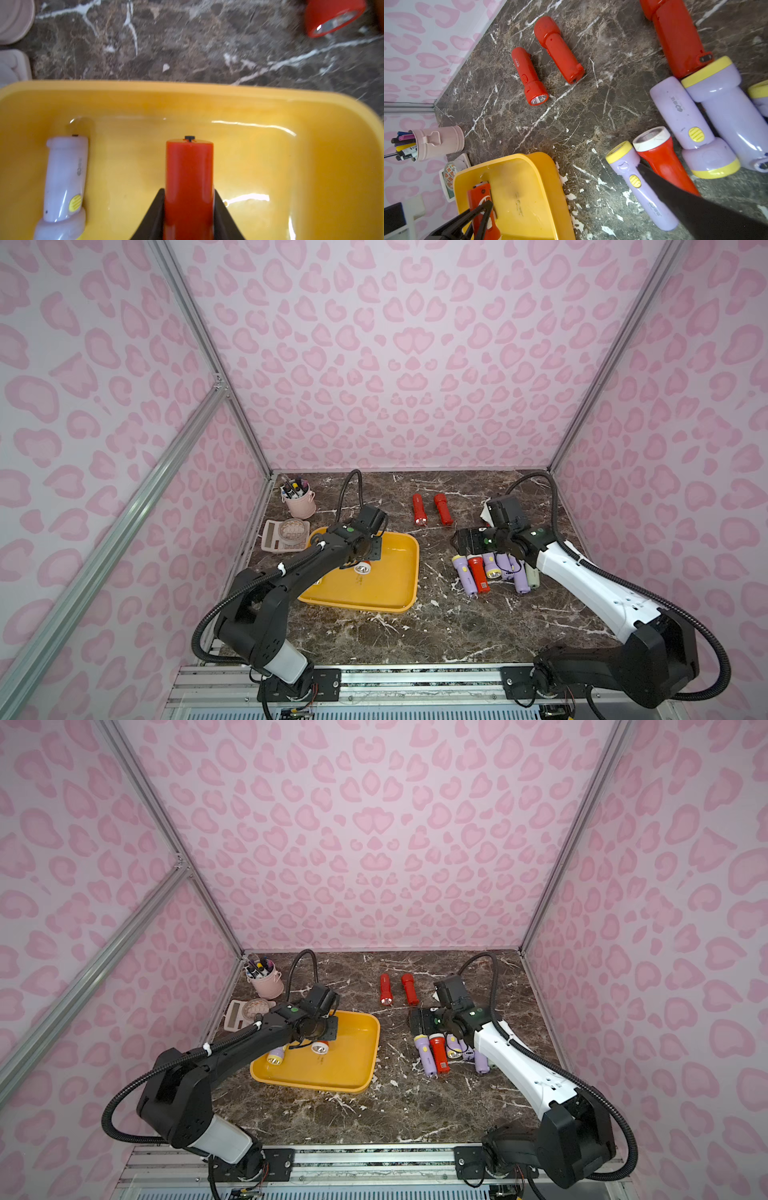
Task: Put the flashlights into the storage boxes
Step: Place the flashlight at the storage box.
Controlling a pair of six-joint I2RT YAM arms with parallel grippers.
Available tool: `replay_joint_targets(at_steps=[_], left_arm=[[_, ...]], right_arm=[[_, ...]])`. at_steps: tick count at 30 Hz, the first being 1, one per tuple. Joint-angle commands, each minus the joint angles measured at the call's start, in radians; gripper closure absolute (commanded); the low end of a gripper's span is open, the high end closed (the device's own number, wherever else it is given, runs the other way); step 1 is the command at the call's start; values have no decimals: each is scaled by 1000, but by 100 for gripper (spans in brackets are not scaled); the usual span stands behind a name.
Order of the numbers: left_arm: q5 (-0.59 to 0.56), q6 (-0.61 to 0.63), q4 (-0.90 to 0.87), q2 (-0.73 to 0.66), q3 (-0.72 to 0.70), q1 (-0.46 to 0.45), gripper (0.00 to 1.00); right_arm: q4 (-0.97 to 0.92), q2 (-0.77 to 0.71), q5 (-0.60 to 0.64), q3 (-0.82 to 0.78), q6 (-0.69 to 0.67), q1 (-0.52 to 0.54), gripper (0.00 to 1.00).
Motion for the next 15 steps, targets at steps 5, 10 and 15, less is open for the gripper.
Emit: replay_joint_targets(at_steps=[5,10,15], left_arm=[[-148,-17,18,-16,-104,0,76],[-259,-24,-28,87,-86,1,76],[-344,-20,-66,167,-37,-4,74]], right_arm=[[19,14,43,-21,28,55,1],[13,8,53,-22,26,70,1],[-2,-6,69,-23,16,70,0]])
